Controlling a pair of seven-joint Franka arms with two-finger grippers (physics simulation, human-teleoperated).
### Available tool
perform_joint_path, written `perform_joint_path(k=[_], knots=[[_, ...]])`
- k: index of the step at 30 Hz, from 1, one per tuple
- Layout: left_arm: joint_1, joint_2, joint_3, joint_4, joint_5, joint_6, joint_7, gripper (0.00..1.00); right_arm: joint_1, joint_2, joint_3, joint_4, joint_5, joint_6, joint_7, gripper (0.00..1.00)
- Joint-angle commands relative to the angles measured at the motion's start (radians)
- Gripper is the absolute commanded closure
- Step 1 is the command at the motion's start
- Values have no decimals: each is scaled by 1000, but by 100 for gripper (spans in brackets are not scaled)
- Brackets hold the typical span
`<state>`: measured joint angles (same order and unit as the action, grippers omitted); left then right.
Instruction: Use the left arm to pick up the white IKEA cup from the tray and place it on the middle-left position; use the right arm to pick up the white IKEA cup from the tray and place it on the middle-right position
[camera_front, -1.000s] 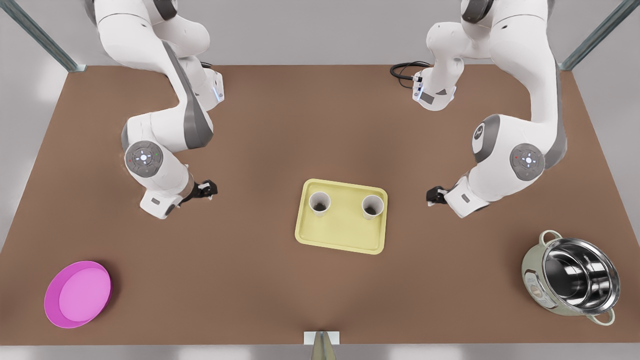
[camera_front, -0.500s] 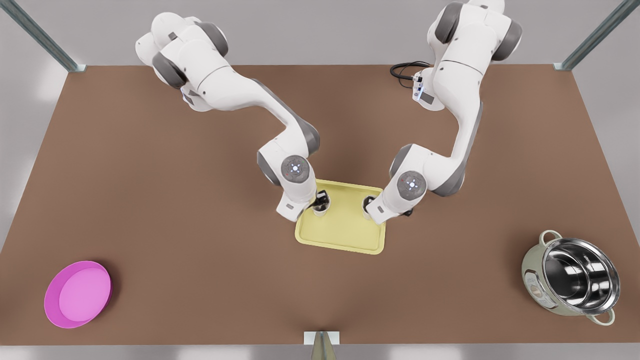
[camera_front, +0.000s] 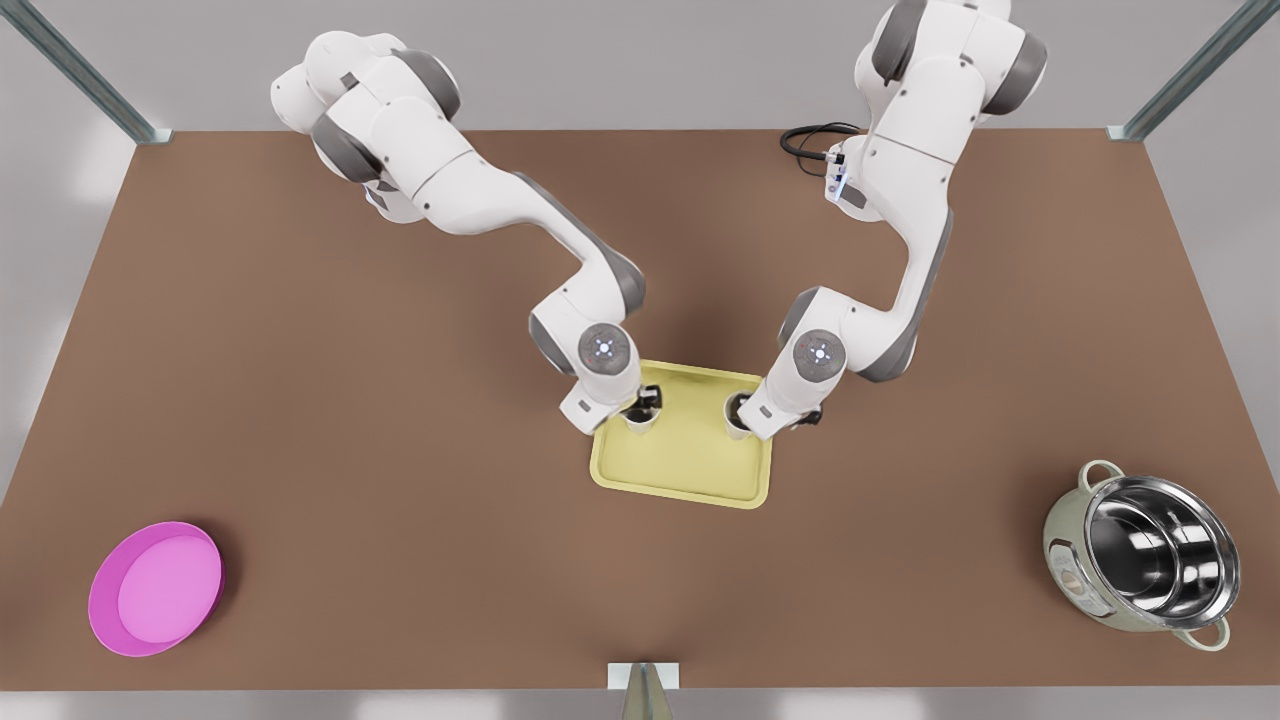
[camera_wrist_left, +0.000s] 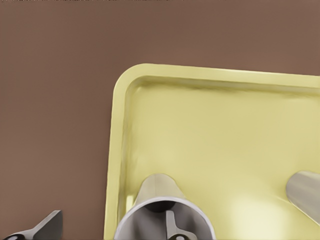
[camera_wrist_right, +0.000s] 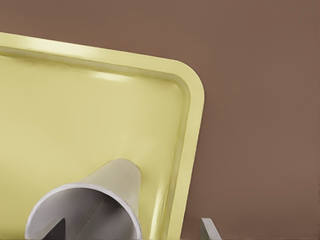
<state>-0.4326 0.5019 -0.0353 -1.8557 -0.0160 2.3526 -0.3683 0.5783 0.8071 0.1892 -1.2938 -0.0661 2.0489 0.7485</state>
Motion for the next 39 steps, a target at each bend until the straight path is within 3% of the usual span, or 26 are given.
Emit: perform_joint_path(k=[1, 8, 10, 11, 14, 15, 17, 24, 26, 31, 38, 39], knots=[[0, 4, 0, 1, 4, 57, -89, 0, -1, -3, 1, -15, 0, 31, 140, 0], [-6, 30, 0, 0, 16, 73, -90, 0, 3, 17, 1, -22, -4, 73, 140, 0], [-9, 32, 0, 0, 18, 74, -93, 22, 5, 24, 1, -22, -9, 76, 138, 1], [-9, 30, 0, -3, 18, 70, -90, 24, 5, 24, 1, -22, -9, 76, 138, 11], [-9, 23, 0, -2, 18, 62, -86, 48, 6, 24, -1, -22, -11, 76, 137, 59], [-9, 23, 0, -2, 18, 62, -86, 62, 6, 24, -1, -22, -11, 76, 137, 62], [-9, 21, -2, -2, 18, 60, -90, 75, 6, 24, -1, -22, -9, 76, 138, 67], [2, -16, 3, 43, 14, -27, -93, 79, 8, 24, -1, -22, -9, 76, 141, 70], [3, -28, 51, 50, 13, -29, -61, 80, 6, 20, 1, -22, -8, 74, 144, 70], [294, -48, 69, 49, -1, -41, 413, 80, 2, -14, 1, -22, -3, 69, 150, 70], [360, 33, 72, 50, 4, 142, 468, 80, 9, 9, 3, -32, -12, 76, 149, 75], [362, 43, 72, 52, 1, 158, 468, 80, 9, 9, 3, -32, -24, 76, 149, 80]])
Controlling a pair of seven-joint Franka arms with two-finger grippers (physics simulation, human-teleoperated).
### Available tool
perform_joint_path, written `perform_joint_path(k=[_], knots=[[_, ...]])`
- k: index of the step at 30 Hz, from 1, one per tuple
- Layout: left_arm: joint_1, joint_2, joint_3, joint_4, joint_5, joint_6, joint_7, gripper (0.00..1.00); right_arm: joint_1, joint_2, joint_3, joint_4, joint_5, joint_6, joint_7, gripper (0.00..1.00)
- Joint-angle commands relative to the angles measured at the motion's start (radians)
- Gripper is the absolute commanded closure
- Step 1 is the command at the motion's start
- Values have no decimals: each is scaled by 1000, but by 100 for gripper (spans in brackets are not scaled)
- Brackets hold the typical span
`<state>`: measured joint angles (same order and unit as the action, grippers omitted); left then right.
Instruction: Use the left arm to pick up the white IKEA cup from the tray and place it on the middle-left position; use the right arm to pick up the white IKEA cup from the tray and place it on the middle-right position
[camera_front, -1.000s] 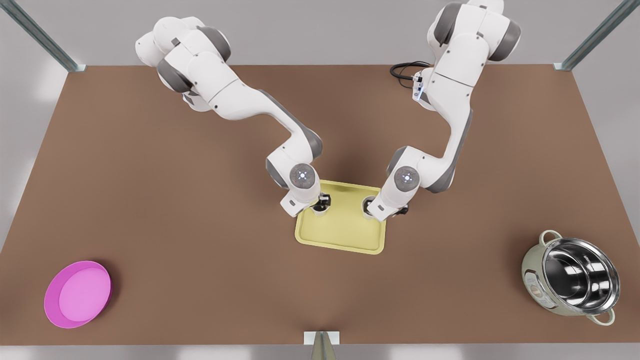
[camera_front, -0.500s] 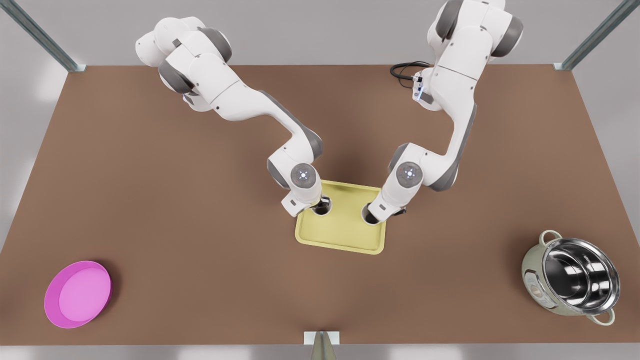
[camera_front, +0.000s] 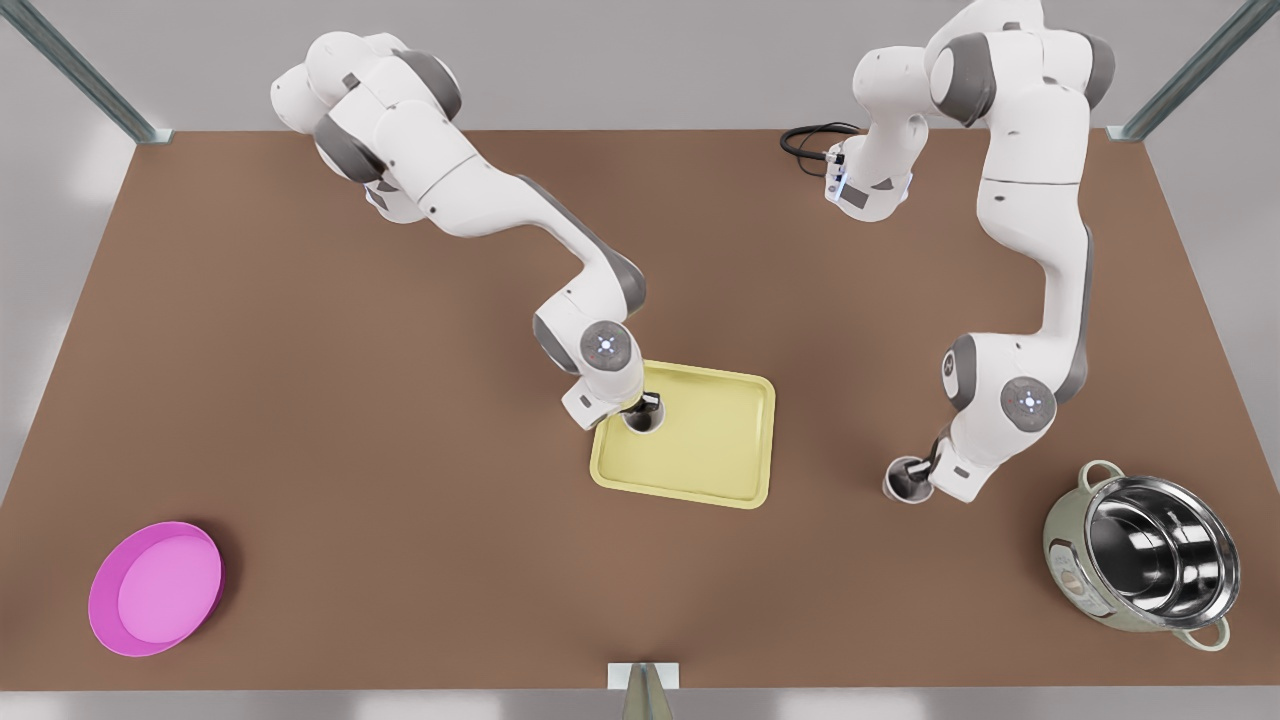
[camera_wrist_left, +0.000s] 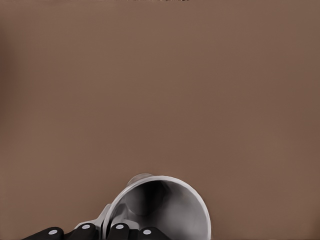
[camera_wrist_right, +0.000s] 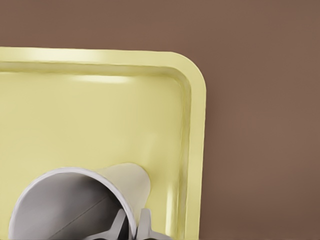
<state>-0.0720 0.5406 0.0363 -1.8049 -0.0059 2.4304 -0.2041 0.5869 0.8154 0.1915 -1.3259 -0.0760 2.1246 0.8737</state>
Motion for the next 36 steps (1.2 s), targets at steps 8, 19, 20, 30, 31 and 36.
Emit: perform_joint_path(k=[8, 19, 20, 30, 31, 36], knots=[[6, 32, -1, -1, -34, 137, 316, 0, -1, -15, 0, 1, -13, -3, 24, 83], [-6, -455, -30, -31, 14, -496, 201, 0, -81, -219, 17, -205, -10, -2, -55, 85], [-6, -445, -39, -11, 12, -496, 198, 0, -93, -222, 17, -217, -11, 0, -70, 85], [-2, -498, -38, 53, -112, -602, 123, 0, -233, -374, 19, -547, -15, 181, -294, 85], [-3, -501, -39, 52, -112, -602, 123, 0, -248, -378, 19, -584, -15, 221, -318, 85], [-5, -502, -49, 52, -106, -602, 111, 0, -248, -367, 19, -622, -15, 270, -321, 45]])
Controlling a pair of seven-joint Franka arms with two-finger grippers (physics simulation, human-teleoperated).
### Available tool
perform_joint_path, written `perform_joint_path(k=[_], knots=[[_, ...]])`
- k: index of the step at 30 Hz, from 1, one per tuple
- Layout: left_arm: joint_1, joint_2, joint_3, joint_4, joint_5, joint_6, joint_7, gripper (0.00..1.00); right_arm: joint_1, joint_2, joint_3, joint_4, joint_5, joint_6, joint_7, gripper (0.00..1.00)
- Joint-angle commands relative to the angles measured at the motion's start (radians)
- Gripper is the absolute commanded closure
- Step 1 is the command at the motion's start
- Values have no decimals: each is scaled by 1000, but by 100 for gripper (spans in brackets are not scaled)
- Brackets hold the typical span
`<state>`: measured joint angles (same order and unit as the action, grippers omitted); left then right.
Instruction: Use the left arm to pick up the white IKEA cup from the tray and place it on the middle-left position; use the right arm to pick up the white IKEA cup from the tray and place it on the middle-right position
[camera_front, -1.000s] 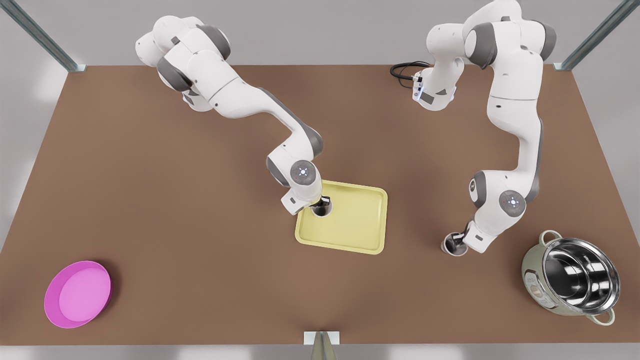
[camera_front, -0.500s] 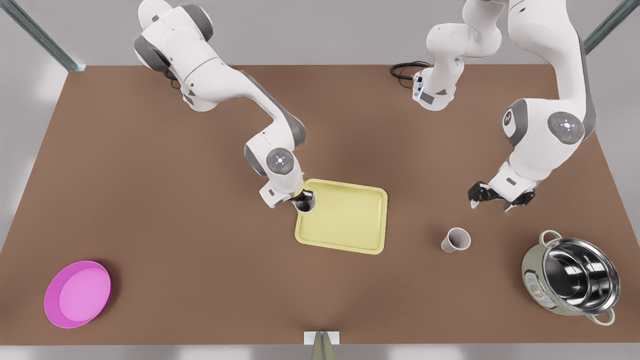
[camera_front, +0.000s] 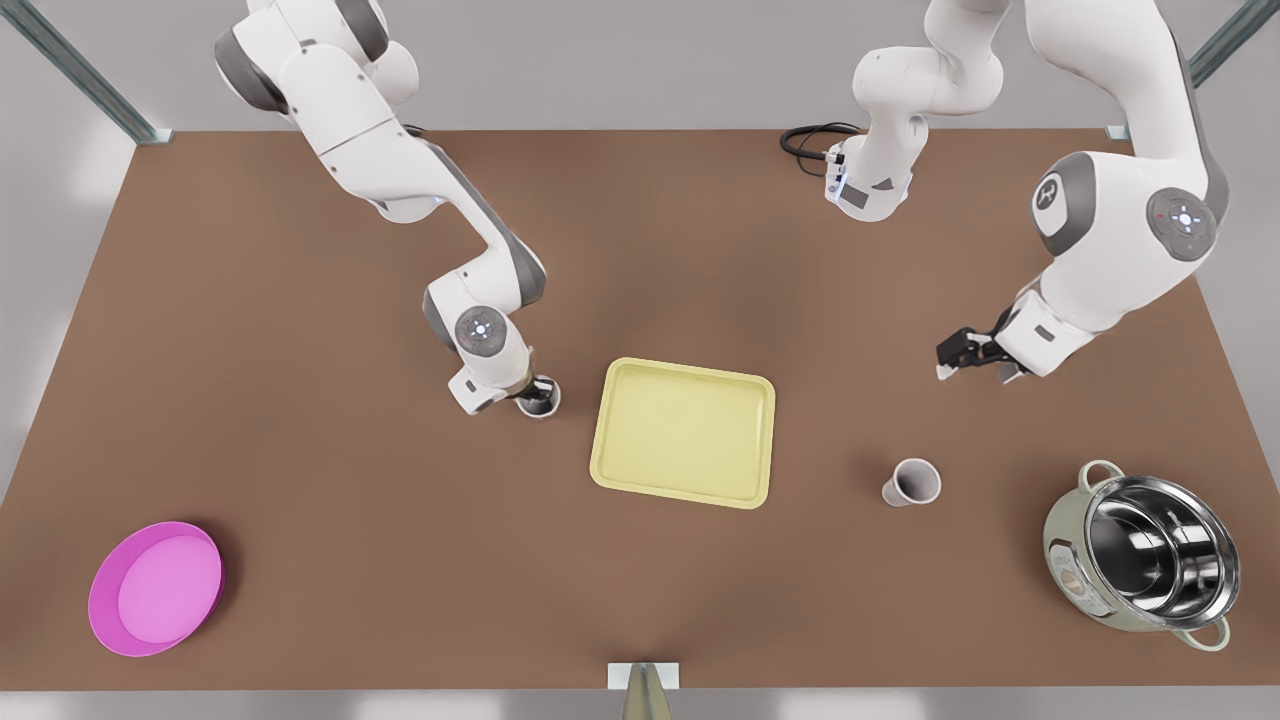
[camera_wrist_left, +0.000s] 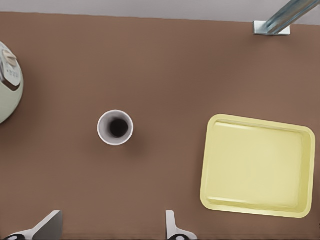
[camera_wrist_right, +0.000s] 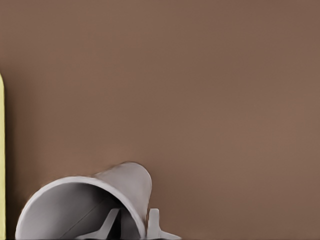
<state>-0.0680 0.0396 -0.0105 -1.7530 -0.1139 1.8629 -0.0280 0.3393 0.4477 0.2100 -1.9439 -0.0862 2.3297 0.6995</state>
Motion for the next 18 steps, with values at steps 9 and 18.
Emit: perform_joint_path(k=[9, 18], knots=[[-12, 16, -26, 29, 79, 12, -67, 0, -9, -53, -7, -4, -3, 40, -155, 2], [-12, 13, -31, 29, 72, 4, -95, 0, -183, -231, -211, 531, -3, -682, -558, 0]])
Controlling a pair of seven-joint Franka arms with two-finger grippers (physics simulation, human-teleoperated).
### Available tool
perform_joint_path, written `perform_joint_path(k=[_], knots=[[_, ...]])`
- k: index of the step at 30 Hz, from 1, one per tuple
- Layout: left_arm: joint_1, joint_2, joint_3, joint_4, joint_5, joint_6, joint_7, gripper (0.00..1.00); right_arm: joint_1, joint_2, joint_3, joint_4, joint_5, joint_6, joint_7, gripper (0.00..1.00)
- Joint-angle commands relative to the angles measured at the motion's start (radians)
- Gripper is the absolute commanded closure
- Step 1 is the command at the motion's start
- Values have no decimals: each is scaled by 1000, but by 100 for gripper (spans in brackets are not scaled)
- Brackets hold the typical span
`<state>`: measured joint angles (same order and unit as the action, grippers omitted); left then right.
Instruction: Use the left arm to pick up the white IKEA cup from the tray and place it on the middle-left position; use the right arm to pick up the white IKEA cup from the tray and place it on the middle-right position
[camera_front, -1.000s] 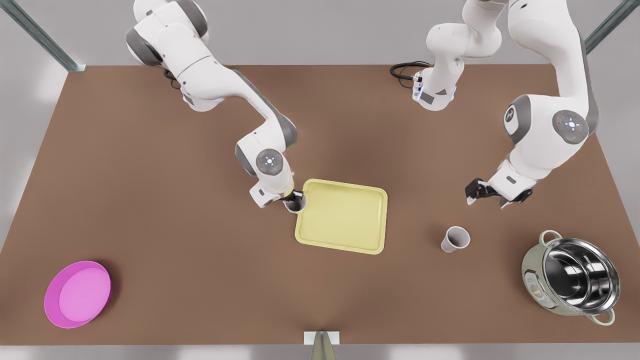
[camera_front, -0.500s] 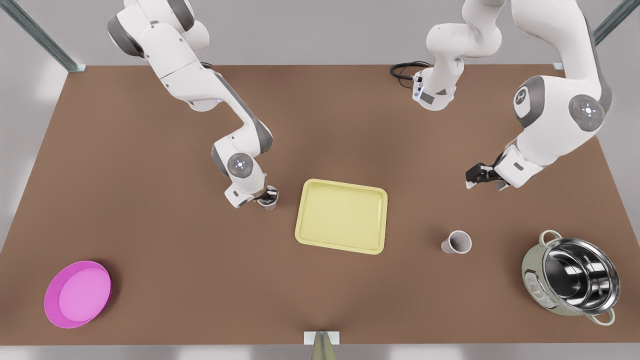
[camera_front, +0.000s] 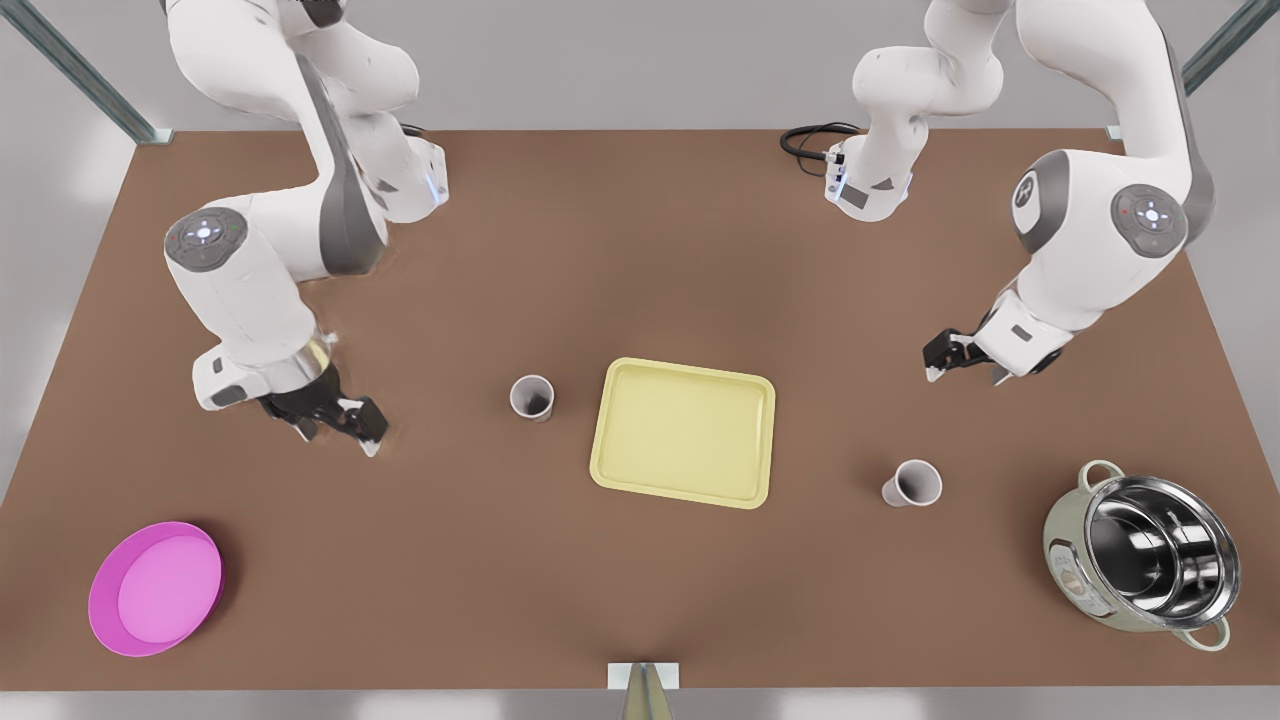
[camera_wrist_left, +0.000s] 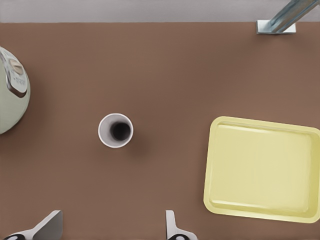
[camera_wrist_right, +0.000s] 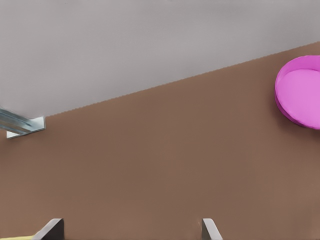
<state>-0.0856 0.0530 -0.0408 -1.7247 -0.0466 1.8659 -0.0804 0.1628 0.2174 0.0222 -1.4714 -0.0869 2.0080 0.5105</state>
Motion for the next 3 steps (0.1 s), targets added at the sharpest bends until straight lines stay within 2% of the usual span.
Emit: perform_joint_path(k=[1, 3], knots=[[6, -1, -1, 1, 4, 3, -42, 0, -22, -18, -50, 83, 1, -420, -463, 0], [6, -1, -1, -1, 4, 1, -44, 0, -85, -81, -48, 48, 10, -451, -518, 0]])
